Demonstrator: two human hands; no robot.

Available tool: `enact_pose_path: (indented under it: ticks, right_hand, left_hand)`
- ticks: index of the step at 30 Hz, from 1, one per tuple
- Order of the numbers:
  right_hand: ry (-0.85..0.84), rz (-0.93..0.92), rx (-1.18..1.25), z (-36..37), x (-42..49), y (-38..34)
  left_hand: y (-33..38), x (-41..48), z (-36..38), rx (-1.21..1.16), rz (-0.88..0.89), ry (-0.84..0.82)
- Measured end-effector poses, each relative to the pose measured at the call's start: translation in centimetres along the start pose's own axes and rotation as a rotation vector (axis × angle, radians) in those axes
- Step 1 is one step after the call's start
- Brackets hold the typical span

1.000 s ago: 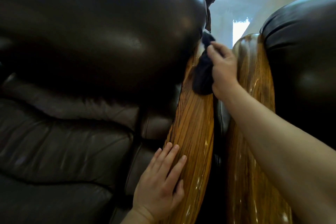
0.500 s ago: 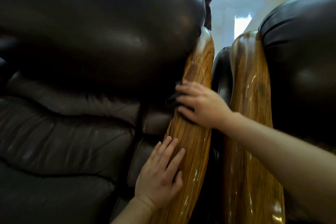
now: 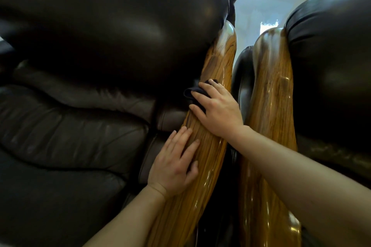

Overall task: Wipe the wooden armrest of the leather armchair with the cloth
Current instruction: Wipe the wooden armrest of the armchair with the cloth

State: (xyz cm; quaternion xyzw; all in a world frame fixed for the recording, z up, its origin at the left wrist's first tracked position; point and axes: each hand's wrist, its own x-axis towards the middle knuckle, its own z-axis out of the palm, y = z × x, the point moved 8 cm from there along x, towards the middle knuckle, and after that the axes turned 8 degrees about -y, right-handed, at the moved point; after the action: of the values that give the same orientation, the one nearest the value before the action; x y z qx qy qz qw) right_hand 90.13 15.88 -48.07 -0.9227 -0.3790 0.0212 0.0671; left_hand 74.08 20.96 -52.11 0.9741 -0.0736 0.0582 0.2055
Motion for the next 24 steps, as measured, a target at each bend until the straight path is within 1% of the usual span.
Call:
enact_pose_path:
  ticks: [4,7,10,12,14,16,18,19,20,23,24]
  right_hand:
    - [0.042,-0.006,-0.003,0.1,-1.8,-1.5]
    - [0.075,0.016,-0.01,0.5,-3.2,-2.6]
    - [0.083,0.021,-0.028,1.3,-5.0,-4.6]
    - [0.079,0.0,-0.04,2.2,-7.1,-6.6]
    - [0.058,-0.091,-0.039,3.5,-9.7,-8.8]
    - [0.016,-0.263,-0.061,4.4,-12.2,-10.4]
    - [-0.03,-0.398,-0.12,4.2,-12.7,-10.1]
    - [-0.03,-0.394,-0.134,3.8,-12.1,-9.3]
    - [-0.007,-0.332,-0.126,3.1,-11.3,-8.1]
    - [0.102,-0.011,-0.022,1.3,-9.1,-4.4]
    - [0.129,0.054,0.003,1.1,-8.7,-3.9]
  left_hand:
    - [0.4,-0.4,-0.4,0.019,0.01,0.025]
    - [0.9,-1.0,-0.9,-0.011,0.038,0.031]
    - [1.2,-4.5,-0.5,-0.034,0.063,0.005]
    - [1.3,-7.9,0.2,-0.026,0.088,-0.053]
    - [1.1,-10.8,1.2,0.014,0.089,-0.131]
    - [1.1,-12.4,1.9,0.062,0.065,-0.215]
    - [1.2,-13.1,2.2,0.092,0.045,-0.248]
    - [1.4,-13.2,2.2,0.092,0.042,-0.254]
    - [1.5,-13.2,2.2,0.085,0.038,-0.256]
    - [1.3,-13.4,2.1,0.071,0.0,-0.258]
    - [1.1,-13.7,2.1,0.074,-0.013,-0.263]
